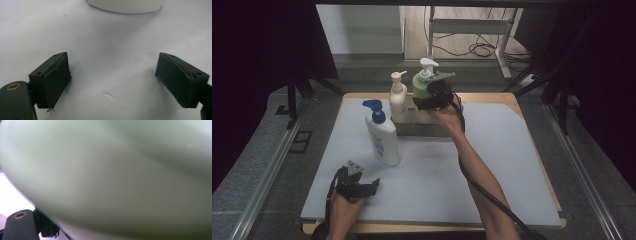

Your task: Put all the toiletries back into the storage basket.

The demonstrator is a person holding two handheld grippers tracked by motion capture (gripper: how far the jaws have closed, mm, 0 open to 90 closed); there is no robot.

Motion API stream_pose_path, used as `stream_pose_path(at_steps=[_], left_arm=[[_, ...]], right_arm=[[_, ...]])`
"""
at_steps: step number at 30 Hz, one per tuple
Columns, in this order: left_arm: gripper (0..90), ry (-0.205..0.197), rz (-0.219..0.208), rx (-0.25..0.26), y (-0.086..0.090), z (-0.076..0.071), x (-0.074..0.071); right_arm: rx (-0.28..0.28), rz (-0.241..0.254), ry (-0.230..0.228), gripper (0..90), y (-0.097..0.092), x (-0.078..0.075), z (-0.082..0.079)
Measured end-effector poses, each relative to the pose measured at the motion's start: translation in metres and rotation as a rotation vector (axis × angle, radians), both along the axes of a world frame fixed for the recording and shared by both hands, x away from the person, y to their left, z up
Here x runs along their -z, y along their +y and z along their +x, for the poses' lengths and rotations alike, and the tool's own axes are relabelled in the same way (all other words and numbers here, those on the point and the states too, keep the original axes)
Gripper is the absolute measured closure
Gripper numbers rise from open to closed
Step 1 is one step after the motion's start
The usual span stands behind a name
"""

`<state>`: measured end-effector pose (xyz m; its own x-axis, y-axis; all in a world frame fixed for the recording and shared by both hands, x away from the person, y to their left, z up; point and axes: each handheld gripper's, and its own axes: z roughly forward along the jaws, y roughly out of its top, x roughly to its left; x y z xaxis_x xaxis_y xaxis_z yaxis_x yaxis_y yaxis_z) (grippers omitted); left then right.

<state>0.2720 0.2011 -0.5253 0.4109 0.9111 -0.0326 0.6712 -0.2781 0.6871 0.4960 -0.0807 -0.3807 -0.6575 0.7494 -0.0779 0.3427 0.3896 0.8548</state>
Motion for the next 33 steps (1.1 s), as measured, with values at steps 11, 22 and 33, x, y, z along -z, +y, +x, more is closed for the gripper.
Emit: stream_pose_path(at_steps=[11,22,33], left_arm=[[11.8,0.000,0.000,0.000,0.000,0.000,0.000],[11.8,0.001,0.001,0.000,0.000,0.000,0.000],[11.8,0.001,0.001,0.000,0.000,0.000,0.000]], right_arm=[[-0.007,-0.015,0.052,12.1,0.001,0.018,0.003],[-0.022,-0.023,0.085,12.1,0.003,0.030,0.004],[-0.020,-0.028,0.129,12.0,0.001,0.045,0.006]])
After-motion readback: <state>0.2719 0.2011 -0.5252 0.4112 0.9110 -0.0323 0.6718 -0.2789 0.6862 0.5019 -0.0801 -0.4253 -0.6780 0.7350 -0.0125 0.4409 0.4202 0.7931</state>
